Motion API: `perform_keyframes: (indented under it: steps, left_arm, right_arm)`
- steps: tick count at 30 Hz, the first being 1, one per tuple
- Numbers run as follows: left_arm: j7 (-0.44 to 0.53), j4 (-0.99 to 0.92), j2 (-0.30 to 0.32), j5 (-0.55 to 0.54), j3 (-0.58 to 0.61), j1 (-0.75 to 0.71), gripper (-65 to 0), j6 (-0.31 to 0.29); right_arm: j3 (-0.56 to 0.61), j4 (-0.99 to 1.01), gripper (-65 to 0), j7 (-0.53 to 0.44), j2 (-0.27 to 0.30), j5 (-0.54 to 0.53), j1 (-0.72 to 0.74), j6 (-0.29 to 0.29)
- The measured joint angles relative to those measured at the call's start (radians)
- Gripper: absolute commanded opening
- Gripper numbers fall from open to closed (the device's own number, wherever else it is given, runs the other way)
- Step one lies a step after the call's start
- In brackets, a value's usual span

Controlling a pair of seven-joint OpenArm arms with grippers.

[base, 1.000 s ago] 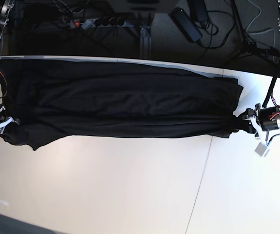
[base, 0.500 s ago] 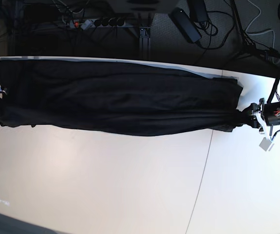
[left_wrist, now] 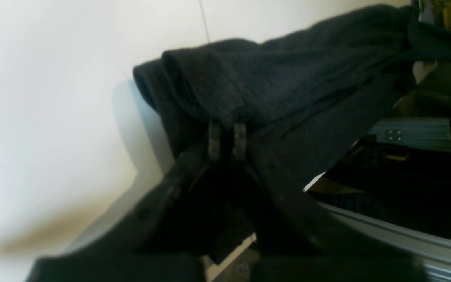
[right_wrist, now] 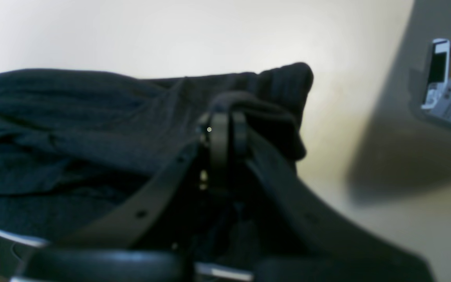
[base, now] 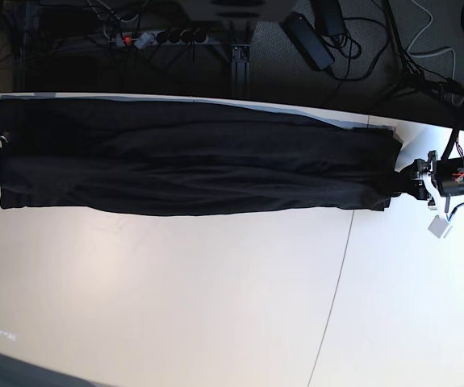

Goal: Fold the T-shirt properly
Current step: 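Open both grippers and pull them away from the folded shirt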

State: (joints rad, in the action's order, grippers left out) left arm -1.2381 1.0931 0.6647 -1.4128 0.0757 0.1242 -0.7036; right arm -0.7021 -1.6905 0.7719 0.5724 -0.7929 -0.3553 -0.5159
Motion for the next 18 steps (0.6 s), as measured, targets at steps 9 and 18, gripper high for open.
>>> perform_keyframes:
  steps: [9, 18]
  left_arm:
    - [0.007, 0.0, 0.0, -0.026, 0.0, -0.021, -37.7, 0.0]
    - [0.008, 0.0, 0.016, -0.027, -0.05, -0.021, -36.1, 0.0]
  right_arm:
    - [0.0, 0.002, -51.6, 0.034, -0.04, 0.043, -0.053, 0.0]
    - [-0.014, -0.039, -33.5, 0.039, -0.066, 0.013, -0.055, 0.0]
